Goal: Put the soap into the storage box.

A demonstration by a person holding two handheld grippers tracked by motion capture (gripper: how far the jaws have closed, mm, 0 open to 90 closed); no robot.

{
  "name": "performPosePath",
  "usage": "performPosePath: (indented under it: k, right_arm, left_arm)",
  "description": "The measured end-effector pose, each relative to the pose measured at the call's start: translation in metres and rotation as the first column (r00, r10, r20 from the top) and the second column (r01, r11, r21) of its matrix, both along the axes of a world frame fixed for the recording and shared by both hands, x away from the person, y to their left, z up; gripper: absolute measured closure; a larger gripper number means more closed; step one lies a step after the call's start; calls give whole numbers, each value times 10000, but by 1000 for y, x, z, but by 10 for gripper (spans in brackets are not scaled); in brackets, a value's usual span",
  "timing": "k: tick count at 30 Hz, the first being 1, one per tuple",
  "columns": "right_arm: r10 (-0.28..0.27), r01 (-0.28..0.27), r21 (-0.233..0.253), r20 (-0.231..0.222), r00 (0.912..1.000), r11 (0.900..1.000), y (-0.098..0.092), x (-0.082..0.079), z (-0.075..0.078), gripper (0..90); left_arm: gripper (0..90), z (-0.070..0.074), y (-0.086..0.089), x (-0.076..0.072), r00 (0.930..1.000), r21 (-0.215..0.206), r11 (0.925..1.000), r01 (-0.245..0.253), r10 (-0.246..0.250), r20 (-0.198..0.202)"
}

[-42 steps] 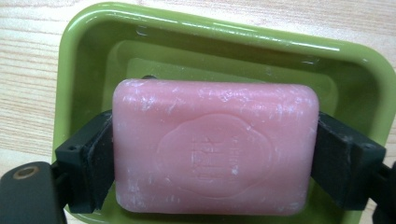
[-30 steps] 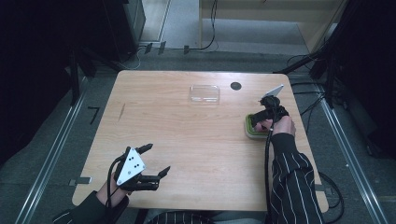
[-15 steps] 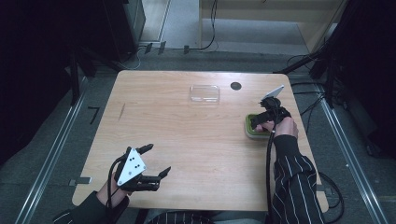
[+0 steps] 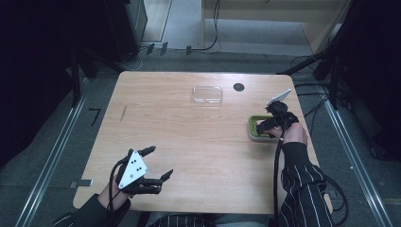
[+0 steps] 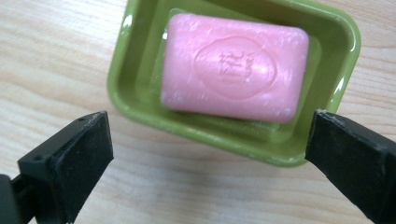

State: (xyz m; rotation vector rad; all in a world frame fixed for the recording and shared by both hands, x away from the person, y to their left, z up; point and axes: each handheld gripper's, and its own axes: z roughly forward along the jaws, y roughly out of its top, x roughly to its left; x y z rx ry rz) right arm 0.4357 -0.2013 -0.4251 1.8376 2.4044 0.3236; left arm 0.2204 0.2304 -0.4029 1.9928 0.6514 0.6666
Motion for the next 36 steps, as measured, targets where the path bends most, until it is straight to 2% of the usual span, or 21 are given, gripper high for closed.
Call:
performPosePath:
  k: [12,22,29,36]
  right_arm:
    - [567,-561,-305,186,9982,9980,8,-32,12,14]
    - [1403,-1380,-650,326,9896,9883,23,-65,19,14]
    - [1918,-1897,-723,229,9812,9792,32,-86,15,14]
    - [2174,-2166,-768,22,9761,9732,33,-102,7,16]
  left_arm:
    - [140,0,0,0,10000,-25,10000,12,-12,2]
    - [140,0,0,0,10000,-22,10000,3,-3,1]
    - [140,0,0,0,10000,2,10000,3,-3,4]
    - [140,0,0,0,10000,20,10000,7,-7,1]
